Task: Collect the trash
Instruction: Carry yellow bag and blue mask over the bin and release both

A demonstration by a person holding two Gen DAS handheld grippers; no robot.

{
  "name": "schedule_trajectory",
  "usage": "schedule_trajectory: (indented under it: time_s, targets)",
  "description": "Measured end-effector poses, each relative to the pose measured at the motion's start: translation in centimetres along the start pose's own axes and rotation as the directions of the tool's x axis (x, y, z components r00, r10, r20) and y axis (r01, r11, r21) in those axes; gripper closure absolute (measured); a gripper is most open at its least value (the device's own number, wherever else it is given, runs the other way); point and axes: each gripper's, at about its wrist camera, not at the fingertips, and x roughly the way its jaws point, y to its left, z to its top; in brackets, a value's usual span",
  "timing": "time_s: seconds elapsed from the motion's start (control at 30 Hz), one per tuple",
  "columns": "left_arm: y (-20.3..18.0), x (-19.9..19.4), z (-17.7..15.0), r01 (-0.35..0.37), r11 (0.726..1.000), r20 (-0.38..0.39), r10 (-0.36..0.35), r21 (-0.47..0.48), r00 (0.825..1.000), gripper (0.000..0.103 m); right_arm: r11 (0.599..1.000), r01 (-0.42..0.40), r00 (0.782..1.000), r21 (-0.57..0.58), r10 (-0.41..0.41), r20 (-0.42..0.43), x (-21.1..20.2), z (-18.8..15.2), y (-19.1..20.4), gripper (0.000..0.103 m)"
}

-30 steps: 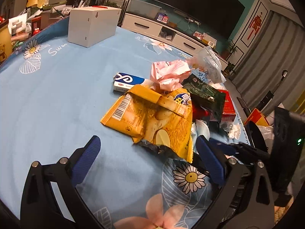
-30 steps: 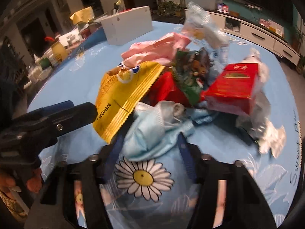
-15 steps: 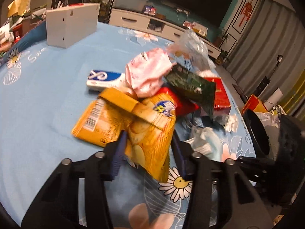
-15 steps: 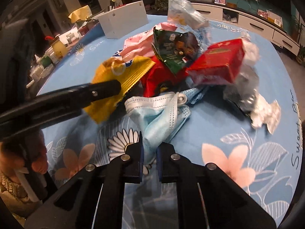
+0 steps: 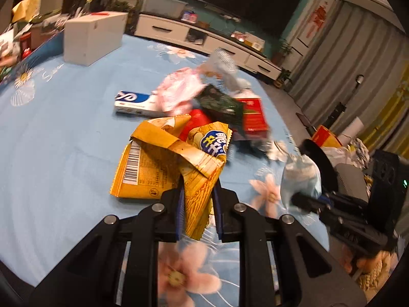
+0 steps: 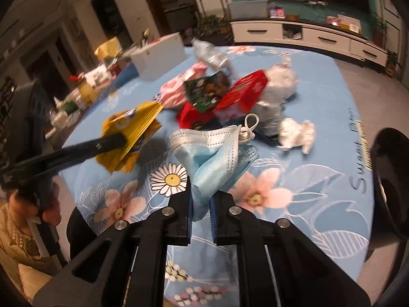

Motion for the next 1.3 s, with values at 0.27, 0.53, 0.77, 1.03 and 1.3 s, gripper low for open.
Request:
schedule_trajectory:
  time_s: [0.27,0.53,0.77,1.03,1.3]
  targets:
    - [-5.5,-1.1,-0.1,0.09,0.99,0.004,-0.091,0.11,0.996,0.083,0.995,0.041,0.992,0.085,-0.051,0.119,-4.6,-0.5,-3.4,0.091]
    - [-12.1,1.3,0.7,0.167,0.957,-0.037,-0.163,0.238,0.986,0.082,0.972,0.099,0.973,0.214,-0.139,0.182,-7.6,-1.7,-8.4,0.091]
    - [-17.2,4.6,2.0,0.219,0.92,-0.081,-0.204,0.325,0.976,0.079,0.932,0.119,0.953,0.343,-0.204,0.224,-9.8,-3.2,-13.5,0.091]
    - [-23.2,8.7,2.7,0.292,0.866,-0.144,-0.255,0.406,0.956,0.075,0.851,0.107,0.93,0.515,-0.268,0.25,-11.8,-5.3,-19.6,0.091]
    - [-29.9,14.5,3.0,0.359,0.805,-0.224,-0.284,0.472,0.932,0.072,0.81,0.109,0.913,0.576,-0.31,0.264,-12.5,-6.5,-23.4,0.09]
